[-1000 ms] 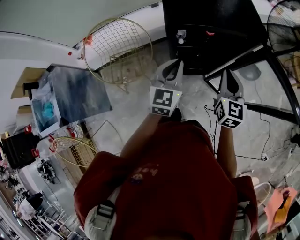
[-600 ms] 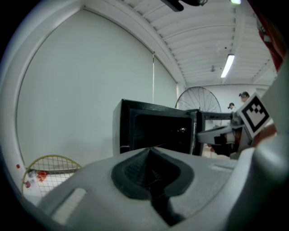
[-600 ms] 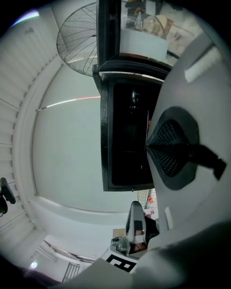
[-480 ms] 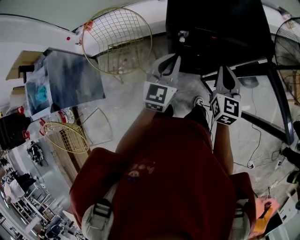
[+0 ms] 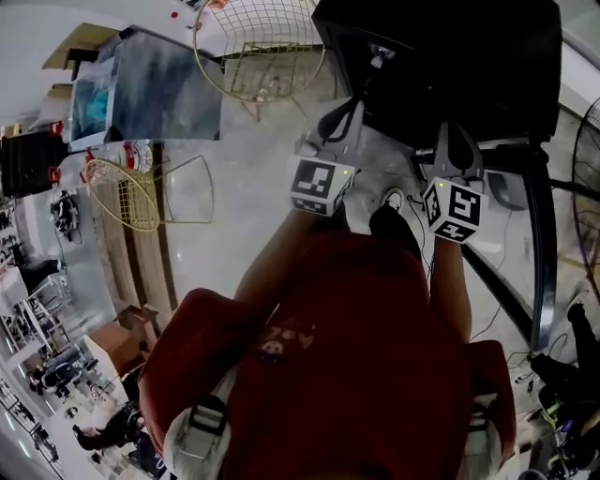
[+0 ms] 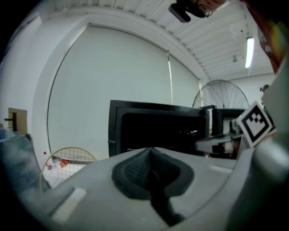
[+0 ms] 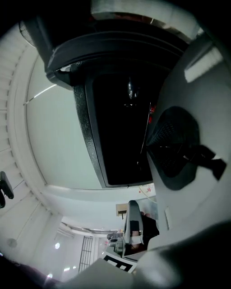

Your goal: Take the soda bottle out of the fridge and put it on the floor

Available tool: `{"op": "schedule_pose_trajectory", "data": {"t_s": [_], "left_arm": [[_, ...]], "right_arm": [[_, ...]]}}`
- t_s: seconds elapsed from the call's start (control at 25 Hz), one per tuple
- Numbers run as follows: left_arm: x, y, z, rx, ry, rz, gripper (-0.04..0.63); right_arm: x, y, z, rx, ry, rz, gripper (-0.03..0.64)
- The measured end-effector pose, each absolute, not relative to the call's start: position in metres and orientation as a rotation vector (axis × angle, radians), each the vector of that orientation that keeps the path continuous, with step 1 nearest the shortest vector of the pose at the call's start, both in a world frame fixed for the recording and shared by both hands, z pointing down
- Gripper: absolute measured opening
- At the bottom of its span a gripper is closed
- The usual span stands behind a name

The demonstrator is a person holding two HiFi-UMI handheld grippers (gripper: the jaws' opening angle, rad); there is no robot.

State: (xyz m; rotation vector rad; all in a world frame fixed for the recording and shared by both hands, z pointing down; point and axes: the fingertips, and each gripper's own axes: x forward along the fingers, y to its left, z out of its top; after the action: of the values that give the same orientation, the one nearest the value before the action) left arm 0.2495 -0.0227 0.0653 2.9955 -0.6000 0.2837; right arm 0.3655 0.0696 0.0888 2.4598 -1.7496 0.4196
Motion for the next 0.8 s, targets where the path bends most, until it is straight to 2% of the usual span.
{"op": "schedule_pose_trajectory", "data": {"t_s": [0.28,0.8], "left_arm": [[0.232,-0.017,0.064,3.006,-0.733,0.305,0.000],[0.197,-0.017,0.061,3.012,-0.678,0.301,0.000]], "right_arm": [[0.349,0.065,0.084,2.384,-1.828,0.392,0.002],[0.314,0.063,0.091,2.395,-1.786,0.421,0.002]]}}
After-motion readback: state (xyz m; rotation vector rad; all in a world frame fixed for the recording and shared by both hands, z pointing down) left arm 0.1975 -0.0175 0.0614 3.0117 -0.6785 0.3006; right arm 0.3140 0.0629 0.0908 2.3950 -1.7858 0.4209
